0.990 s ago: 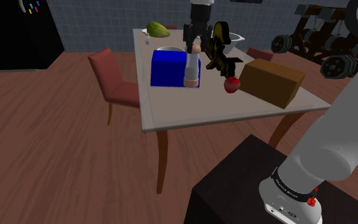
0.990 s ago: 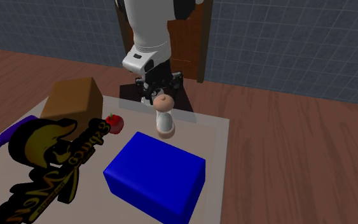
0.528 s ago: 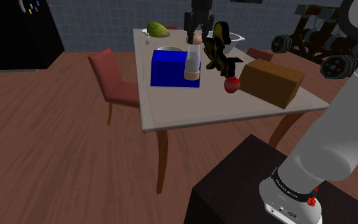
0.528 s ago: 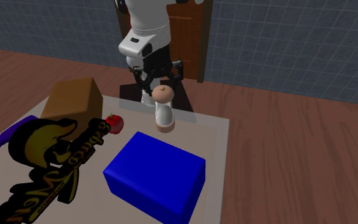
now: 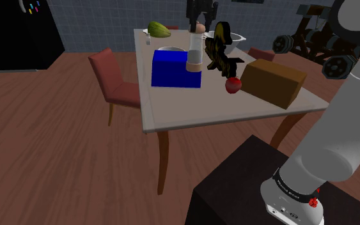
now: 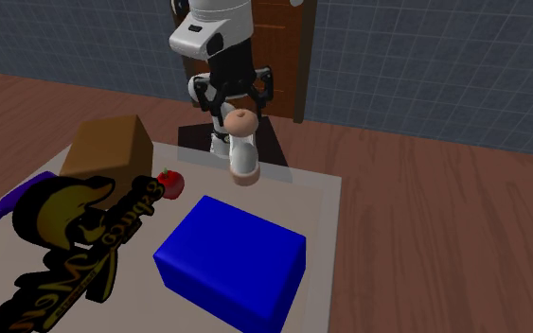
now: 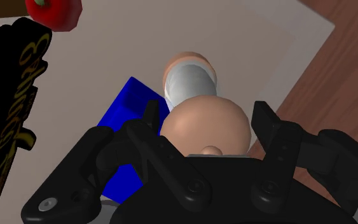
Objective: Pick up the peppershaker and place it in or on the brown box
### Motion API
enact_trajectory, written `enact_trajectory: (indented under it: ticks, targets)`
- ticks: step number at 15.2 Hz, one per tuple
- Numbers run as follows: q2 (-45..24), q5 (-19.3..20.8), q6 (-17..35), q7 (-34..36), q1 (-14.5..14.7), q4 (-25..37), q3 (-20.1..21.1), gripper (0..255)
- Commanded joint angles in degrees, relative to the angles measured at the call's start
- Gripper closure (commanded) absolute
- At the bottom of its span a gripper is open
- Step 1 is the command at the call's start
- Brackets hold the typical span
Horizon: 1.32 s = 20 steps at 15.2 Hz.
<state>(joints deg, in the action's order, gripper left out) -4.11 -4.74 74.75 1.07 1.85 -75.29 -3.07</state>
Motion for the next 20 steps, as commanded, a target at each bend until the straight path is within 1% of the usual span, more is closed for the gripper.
enact_trajectory:
  ticks: [1, 5, 9, 12, 14, 15, 17, 20]
  targets:
    - [-1.14, -0.10, -2.02, 0.09, -0.06, 3.15, -0.04, 255]
    - [-3.65, -0.37, -6.31, 0.31, -0.22, 9.95, -0.10, 255]
    - [-7.08, -0.77, -11.29, 0.59, -0.47, 18.35, -0.17, 255]
    - [-10.84, -1.24, -15.95, 0.89, -0.81, 26.77, -0.20, 255]
    - [-14.55, -1.73, -19.98, 1.20, -1.20, 34.51, -0.17, 255]
    - [-11.70, -1.47, -18.79, -0.05, -1.81, 30.39, -0.53, 255]
    - [-7.32, -1.02, -17.47, -2.53, -3.09, 24.52, -1.33, 255]
    - [-2.44, -0.37, -16.77, -6.30, -5.04, 18.69, -2.71, 255]
